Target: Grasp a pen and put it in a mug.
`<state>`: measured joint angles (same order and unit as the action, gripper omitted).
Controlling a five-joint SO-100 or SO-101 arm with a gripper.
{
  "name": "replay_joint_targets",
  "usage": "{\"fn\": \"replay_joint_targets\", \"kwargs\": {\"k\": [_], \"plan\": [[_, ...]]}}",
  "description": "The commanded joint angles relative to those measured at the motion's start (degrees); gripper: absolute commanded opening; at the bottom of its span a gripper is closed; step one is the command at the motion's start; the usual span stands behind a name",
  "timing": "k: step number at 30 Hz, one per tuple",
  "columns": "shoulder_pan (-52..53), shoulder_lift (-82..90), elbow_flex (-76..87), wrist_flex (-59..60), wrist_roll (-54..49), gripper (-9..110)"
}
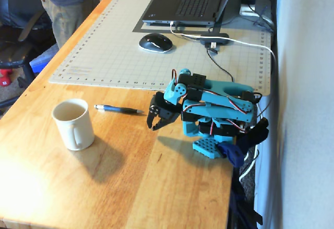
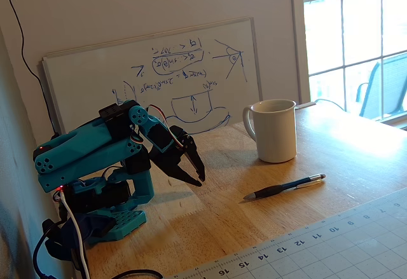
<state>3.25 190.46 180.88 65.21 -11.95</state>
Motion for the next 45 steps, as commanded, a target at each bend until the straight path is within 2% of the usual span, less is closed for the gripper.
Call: {"fn": "replay_joint_targets", "kwargs": {"k": [1, 22, 30, 37, 45], "plan": [[0.26, 1.58, -0.97, 0.18, 0.53, 2], [0.44, -2.46, -3.34, -0.62, 2.02, 2], [0.35, -19.34, -18.19, -2.55, 21.97, 3], [0.88, -35.95, -26.19, -15.29, 41.66, 12], [8.26, -54.76, -31.46, -30.85, 61.7, 22]]}}
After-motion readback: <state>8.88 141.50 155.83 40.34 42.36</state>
